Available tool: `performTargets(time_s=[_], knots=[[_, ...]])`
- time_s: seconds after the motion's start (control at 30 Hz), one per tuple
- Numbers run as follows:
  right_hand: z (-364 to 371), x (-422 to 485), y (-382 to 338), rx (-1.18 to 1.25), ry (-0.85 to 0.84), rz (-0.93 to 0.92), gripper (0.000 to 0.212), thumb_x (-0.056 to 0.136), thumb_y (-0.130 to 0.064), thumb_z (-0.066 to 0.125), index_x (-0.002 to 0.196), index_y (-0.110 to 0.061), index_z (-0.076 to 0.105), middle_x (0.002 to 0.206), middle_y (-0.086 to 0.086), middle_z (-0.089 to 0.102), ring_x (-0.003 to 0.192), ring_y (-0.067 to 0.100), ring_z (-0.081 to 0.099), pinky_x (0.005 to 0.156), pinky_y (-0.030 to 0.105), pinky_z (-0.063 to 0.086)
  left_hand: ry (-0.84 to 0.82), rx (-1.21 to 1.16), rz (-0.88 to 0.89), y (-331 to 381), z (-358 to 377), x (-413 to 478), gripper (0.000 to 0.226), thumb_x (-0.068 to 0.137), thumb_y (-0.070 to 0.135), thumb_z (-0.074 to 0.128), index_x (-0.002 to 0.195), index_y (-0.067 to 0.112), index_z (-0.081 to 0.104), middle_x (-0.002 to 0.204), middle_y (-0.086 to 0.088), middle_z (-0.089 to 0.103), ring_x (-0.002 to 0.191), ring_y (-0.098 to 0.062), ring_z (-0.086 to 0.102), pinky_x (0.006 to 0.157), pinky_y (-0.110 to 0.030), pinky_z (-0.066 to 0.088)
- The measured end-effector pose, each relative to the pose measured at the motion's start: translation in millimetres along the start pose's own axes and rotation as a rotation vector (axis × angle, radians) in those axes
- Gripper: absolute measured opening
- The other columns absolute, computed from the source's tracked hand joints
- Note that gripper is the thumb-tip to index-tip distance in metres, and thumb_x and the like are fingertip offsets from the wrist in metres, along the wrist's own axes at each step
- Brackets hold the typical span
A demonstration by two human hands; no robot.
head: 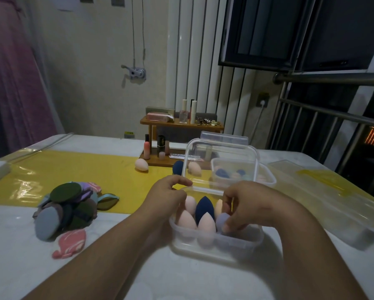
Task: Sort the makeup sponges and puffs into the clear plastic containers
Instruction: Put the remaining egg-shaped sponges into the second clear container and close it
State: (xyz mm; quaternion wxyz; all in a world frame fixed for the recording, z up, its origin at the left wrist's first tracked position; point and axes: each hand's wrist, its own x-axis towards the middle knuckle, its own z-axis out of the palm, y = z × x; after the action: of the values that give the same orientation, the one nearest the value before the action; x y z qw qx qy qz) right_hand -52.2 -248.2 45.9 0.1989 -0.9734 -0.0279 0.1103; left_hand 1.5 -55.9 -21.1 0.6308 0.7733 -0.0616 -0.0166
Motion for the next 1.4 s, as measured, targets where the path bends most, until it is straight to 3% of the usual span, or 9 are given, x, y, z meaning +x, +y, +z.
performTargets(time_s=[0.37,0.53,0.7,0.83,1.1,1.3,1.4], knots=[[-6,-6,0,0.072,-0.022,-0.031,0.027,0.069,-0.02,0.089,0.084,-0.021,0.066,0.073,-0.004,0.066,0.062,0.01,0.067,0.07,0.029,0.059,0.003,0.009,0.0,0,0,1,0.039,0.08,-0.003,0.053,0.093,0.029,0.071,0.065,-0.01,0.058,0.063,-0.02,0.055,0.06,-0.03,0.046],[-5,-4,0,0.042,-0.025,-0.007,0.016,0.072,-0.021,0.086,0.078,-0.018,0.071,0.075,0.001,0.073,0.069,0.013,0.072,0.071,0.028,0.059,0.001,-0.006,-0.011,2,1,-1,0.039,0.082,-0.004,0.051,0.097,0.026,0.071,0.062,-0.009,0.055,0.056,-0.017,0.052,0.051,-0.023,0.042],[-5,-4,0,0.021,-0.014,0.009,0.008,0.073,-0.019,0.082,0.075,-0.018,0.074,0.076,0.002,0.075,0.074,0.014,0.074,0.073,0.03,0.062,0.001,0.024,0.004,2,0,0,0.038,0.081,-0.003,0.053,0.096,0.027,0.071,0.064,-0.007,0.058,0.063,-0.019,0.055,0.06,-0.028,0.046],[2,0,-4,0.031,0.022,0.0,0.016,0.068,-0.026,0.086,0.073,-0.02,0.072,0.075,0.002,0.075,0.069,0.018,0.074,0.074,0.041,0.063,0.006,0.031,0.004,1,0,1,0.038,0.08,-0.003,0.053,0.094,0.028,0.071,0.065,-0.009,0.059,0.064,-0.021,0.056,0.064,-0.032,0.046],[-3,-1,0,0.037,-0.004,0.006,0.023,0.068,-0.029,0.088,0.076,-0.017,0.071,0.078,0.003,0.075,0.072,0.017,0.074,0.079,0.042,0.062,-0.001,0.028,0.002,3,0,-1,0.039,0.081,-0.004,0.052,0.097,0.026,0.07,0.066,-0.008,0.06,0.063,-0.019,0.056,0.06,-0.027,0.045],[2,1,-3,-0.035,-0.03,-0.045,0.018,0.073,-0.022,0.079,0.086,-0.032,0.073,0.085,-0.005,0.07,0.077,0.017,0.072,0.075,0.036,0.062,0.004,0.04,0.0,3,1,1,0.039,0.079,-0.004,0.053,0.095,0.028,0.071,0.074,-0.009,0.06,0.07,-0.022,0.057,0.061,-0.028,0.044],[5,3,-5,-0.054,-0.051,-0.056,0.028,0.075,-0.023,0.075,0.093,-0.044,0.075,0.081,-0.011,0.068,0.079,0.012,0.069,0.076,0.03,0.061,0.007,0.028,-0.007,3,1,0,0.04,0.079,-0.005,0.052,0.095,0.027,0.071,0.073,-0.012,0.061,0.067,-0.022,0.057,0.058,-0.027,0.045]])
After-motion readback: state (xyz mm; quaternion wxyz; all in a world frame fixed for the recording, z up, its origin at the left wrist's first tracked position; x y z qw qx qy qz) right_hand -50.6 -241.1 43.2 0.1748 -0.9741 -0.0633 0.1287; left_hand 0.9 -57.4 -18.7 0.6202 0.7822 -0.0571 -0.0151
